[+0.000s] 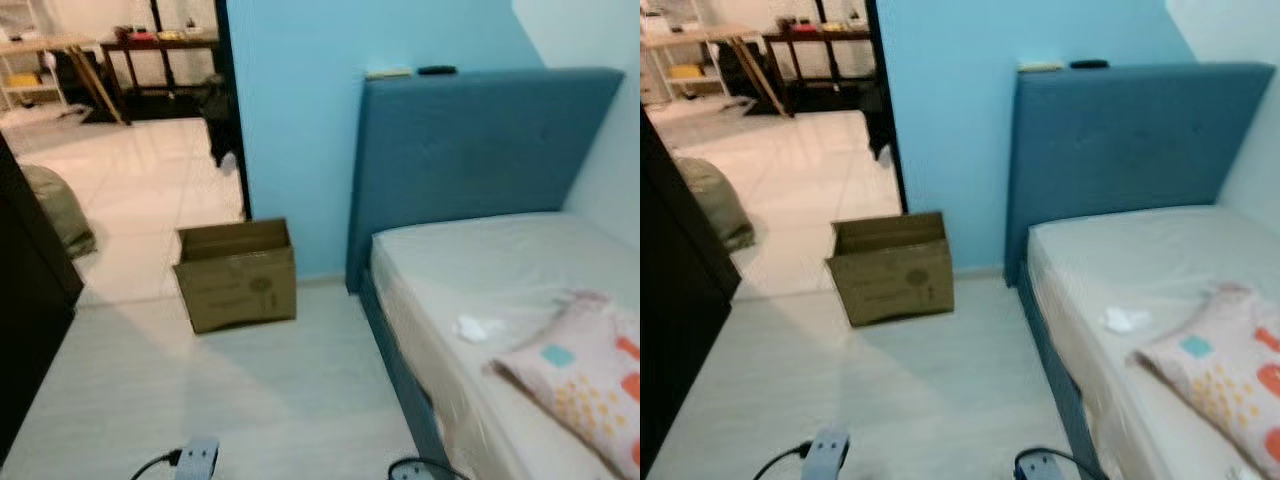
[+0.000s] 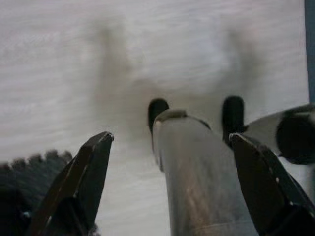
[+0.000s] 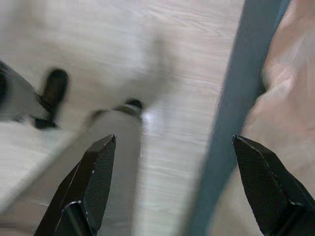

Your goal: Clean up the room

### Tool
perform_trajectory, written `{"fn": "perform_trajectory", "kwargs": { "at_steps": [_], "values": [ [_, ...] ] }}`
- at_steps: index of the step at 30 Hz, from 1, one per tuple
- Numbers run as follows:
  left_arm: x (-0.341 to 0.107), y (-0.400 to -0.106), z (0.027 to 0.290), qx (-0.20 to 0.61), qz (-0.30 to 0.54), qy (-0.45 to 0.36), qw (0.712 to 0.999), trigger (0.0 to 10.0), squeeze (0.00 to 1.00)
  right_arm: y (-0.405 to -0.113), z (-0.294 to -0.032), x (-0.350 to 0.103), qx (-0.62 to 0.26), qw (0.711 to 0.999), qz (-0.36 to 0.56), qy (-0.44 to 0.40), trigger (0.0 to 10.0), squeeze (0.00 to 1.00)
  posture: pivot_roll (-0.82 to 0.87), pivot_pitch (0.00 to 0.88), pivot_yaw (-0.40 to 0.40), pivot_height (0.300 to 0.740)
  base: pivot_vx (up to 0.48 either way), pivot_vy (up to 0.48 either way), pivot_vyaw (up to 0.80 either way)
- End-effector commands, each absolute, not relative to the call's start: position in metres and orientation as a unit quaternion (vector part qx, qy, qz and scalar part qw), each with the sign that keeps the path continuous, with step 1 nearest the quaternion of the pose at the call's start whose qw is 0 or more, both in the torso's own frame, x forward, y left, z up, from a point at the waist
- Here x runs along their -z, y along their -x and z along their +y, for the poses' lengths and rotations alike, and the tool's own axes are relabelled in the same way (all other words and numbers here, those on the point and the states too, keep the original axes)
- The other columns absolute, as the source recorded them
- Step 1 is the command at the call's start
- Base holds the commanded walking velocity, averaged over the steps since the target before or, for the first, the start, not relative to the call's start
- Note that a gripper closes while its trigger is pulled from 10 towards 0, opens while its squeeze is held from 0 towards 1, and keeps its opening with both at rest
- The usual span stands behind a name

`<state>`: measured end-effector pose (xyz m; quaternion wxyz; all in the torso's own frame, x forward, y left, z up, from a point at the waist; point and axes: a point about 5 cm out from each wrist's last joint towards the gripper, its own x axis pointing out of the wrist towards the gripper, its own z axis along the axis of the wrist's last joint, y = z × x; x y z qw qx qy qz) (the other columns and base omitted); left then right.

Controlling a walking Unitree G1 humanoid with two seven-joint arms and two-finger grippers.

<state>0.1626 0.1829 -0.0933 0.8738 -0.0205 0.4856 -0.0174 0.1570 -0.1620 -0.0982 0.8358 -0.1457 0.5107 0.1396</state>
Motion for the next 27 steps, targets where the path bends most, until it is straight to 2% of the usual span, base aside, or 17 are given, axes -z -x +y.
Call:
{"fn": "perform_trajectory", "kwargs": {
  "at_steps": [1, 7, 14, 27],
  "values": [
    [0.091, -0.170, 0.175, 0.029, 0.477, 0.022, 0.878, 10.0, 0.00, -0.150, -0.172, 0.100, -0.130, 0.827, 0.526, 0.153, 10.0, 0.00, -0.03, 0.008, -0.017, 0.740, 0.251, 0.000, -0.80],
    [0.090, -0.172, 0.173, 0.030, 0.475, 0.022, 0.879, 10.0, 0.00, -0.152, -0.175, 0.099, -0.130, 0.828, 0.523, 0.156, 10.0, 0.00, -0.03, 0.004, -0.019, 0.740, 0.254, 0.000, -0.80],
    [0.091, -0.171, 0.174, 0.029, 0.476, 0.023, 0.879, 10.0, 0.00, -0.155, -0.174, 0.098, -0.128, 0.830, 0.520, 0.156, 10.0, 0.00, -0.03, 0.009, -0.018, 0.740, 0.252, 0.000, 0.00],
    [0.091, -0.169, 0.176, 0.027, 0.479, 0.024, 0.877, 10.0, 0.00, -0.155, -0.183, 0.098, -0.087, 0.830, 0.524, 0.172, 10.0, 0.00, -0.03, 0.015, -0.009, 0.740, 0.253, 0.000, -0.78]
  ]
}}
